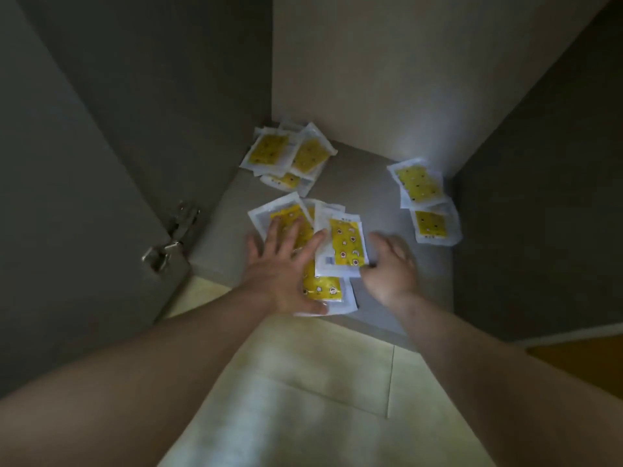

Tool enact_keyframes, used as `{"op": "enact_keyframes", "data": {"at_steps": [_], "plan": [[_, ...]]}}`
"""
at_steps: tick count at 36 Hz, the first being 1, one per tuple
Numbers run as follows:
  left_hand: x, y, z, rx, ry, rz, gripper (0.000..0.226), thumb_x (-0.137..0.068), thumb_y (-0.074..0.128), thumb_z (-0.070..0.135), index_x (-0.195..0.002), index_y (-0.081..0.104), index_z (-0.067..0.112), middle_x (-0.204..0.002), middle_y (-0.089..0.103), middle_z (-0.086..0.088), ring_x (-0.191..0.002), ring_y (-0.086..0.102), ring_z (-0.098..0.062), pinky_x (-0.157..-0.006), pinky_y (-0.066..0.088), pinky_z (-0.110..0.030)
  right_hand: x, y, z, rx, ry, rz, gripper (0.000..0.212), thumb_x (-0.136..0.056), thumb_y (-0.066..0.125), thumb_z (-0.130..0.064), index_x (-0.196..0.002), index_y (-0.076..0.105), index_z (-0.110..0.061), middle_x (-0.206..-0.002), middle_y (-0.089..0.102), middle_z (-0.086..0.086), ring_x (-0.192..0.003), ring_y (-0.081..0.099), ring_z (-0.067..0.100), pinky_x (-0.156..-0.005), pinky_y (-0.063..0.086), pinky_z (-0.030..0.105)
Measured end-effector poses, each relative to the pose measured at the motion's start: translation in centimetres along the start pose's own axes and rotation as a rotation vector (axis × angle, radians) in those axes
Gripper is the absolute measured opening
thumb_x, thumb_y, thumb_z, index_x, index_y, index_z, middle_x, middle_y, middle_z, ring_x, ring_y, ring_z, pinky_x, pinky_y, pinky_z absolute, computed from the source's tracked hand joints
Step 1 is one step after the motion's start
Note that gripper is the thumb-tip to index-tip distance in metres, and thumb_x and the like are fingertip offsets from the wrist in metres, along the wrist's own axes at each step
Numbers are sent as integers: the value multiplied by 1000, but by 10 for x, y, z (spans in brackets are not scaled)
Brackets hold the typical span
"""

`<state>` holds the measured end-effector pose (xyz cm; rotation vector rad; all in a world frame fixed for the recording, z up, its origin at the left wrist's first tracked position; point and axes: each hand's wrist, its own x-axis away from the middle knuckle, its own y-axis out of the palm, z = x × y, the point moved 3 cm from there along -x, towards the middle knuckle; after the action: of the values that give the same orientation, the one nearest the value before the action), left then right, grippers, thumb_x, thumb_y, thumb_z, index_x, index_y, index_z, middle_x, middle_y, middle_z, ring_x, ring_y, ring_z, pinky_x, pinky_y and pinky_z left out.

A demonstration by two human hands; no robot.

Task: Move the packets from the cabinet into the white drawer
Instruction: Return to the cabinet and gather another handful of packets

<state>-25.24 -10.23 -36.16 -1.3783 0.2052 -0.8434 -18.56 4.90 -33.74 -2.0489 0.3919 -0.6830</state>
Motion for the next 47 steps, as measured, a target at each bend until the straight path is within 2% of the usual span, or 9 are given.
{"op": "enact_keyframes", "data": {"at_steps": [5, 10, 17, 22, 25, 29, 35, 42, 47], "plan": [[-2, -3, -2, 1, -9, -58, 124, -65, 66, 71, -142, -26, 39, -153, -31, -1, -139, -29, -32, -111, -6, -59, -27, -4, -8, 78, -47, -41, 67, -86, 50, -5, -145, 29, -28, -155, 17, -1, -140, 23, 23, -113, 24, 36], [-13, 13, 5, -124, 201, -104, 123, -65, 59, 76, -145, -25, 33, -153, -32, 2, -139, -30, -30, -113, -11, -57, -65, 10, -32, 154, -310, -247, 98, -72, 77, -24, -149, 17, -31, -158, 1, -3, -146, 7, 21, -116, 19, 41], [-28, 11, -26, -196, 142, -105, 114, -65, 57, 78, -146, -15, 42, -155, -27, 1, -140, -28, -33, -112, -10, -59, -91, 16, -46, 396, -352, -313, 124, -57, 85, -46, -149, 4, -35, -158, -3, -4, -145, 1, 27, -114, 17, 52], [-28, 7, -36, -187, 198, -44, 115, -63, 61, 76, -149, -4, 36, -157, -11, 5, -143, -19, -30, -115, -5, -56, -99, 24, -58, 452, -358, -340, 118, -61, 80, -53, -150, 5, -34, -157, 2, -6, -144, 5, 28, -114, 16, 48], [-24, 12, -40, -114, 247, 74, 109, -62, 62, 75, -148, 13, 30, -153, 14, 2, -142, -1, -28, -116, -1, -51, -90, 25, -55, 397, -357, -261, 109, -64, 77, -54, -149, 11, -35, -156, 9, -5, -142, 9, 28, -112, 15, 46], [-14, 25, -38, 8, 330, 347, 91, -54, 49, 75, -128, 40, 22, -122, 57, -3, -120, 32, -27, -103, 37, -55, -69, 29, -51, 285, -293, -157, 101, -67, 76, -51, -147, 18, -35, -148, 26, 2, -135, 20, 28, -107, 23, 39], [1, 39, -35, 196, 319, 519, 58, -64, 49, 43, -118, 44, 22, -109, 62, -5, -104, 47, -23, -98, 37, -35, -26, 42, -41, 74, -68, -40, 82, -68, 76, -50, -134, 38, -20, -133, 45, 9, -126, 40, 27, -96, 36, 30], [39, 47, -25, 580, 67, 644, 41, -65, 57, 11, -106, 65, 11, -98, 67, -12, -90, 55, -15, -72, 39, -15, 20, 53, -30, -23, 167, 79, 67, -74, 69, -55, -119, 44, -12, -123, 53, 9, -116, 52, 27, -83, 42, 30], [52, 38, -32, 797, -136, 647, 47, -66, 49, -18, -101, 70, 7, -107, 64, -7, -99, 55, -14, -81, 34, 1, 29, 53, -27, -80, 221, 103, 62, -80, 65, -52, -120, 43, -10, -125, 53, 11, -117, 52, 29, -87, 42, 33]]}}
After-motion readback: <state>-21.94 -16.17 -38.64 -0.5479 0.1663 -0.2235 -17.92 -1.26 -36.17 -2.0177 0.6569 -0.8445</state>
